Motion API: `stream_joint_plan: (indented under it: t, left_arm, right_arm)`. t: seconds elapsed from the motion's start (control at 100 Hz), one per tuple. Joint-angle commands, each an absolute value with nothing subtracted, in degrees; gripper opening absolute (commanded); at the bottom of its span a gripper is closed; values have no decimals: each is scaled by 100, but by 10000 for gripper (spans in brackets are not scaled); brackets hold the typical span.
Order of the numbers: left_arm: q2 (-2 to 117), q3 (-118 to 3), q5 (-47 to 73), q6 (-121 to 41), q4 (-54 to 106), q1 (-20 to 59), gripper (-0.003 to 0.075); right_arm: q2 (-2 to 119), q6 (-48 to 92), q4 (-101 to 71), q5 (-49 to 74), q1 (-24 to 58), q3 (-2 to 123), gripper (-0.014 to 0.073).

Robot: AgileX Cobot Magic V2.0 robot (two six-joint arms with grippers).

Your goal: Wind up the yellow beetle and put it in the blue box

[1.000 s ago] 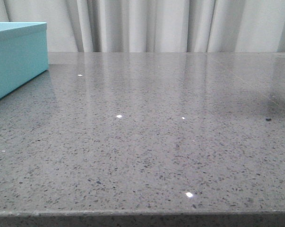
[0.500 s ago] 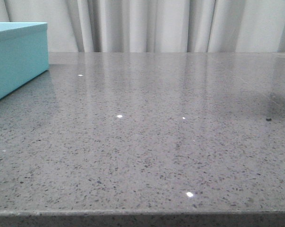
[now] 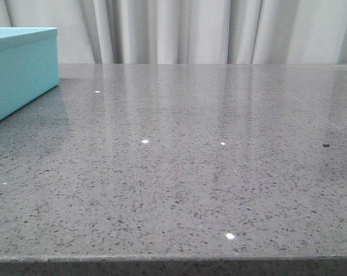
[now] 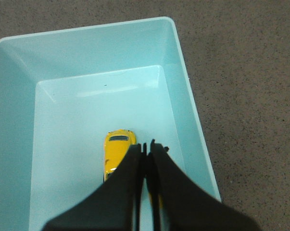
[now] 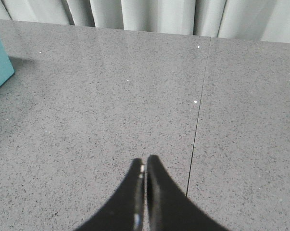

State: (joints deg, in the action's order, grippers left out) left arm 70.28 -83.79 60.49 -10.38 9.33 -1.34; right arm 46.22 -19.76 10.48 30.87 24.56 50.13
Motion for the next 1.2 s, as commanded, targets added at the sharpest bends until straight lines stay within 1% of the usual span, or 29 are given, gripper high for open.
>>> stream_joint_plan:
  t: [0.0,0.32,0.46,0.61,0.75,0.9,1.0,1.19]
  left_arm:
    - [6392,-7996,5395,-1034,1044,-138,-18]
    - [4314,-5457,3816,-1034,1236,-138,-19]
    - [3457,-4444,3458,-1034,1374,-138,-19]
    - [2606,-3573,3256,-1034,1544,-138,-19]
    - [1872,-3066,3233,-1034,1544,-138,-19]
    - [1264,-2782,3233,-1034,1544,-138,-18]
    - [1071,-2741,3256,-1034,1571,-138,-18]
    - [1068,-2741,3256,-1034,1571,-138,-18]
  right_arm:
    - [4313,-1932,1182,2531,2457,4960,-65]
    - [3425,-1932,1182,2440,2457,4078,-67]
    - [3095,-1932,1182,2342,2457,3648,-67]
    - [2680,-1932,1182,1802,2457,3140,-67]
    - [2360,-1932,1182,1489,2457,2780,-67]
    - [2141,-1932,1182,1275,2457,2526,-67]
    - [2092,-1932,1182,1240,2457,2483,-67]
    - [2092,-1932,1182,1232,2457,2483,-67]
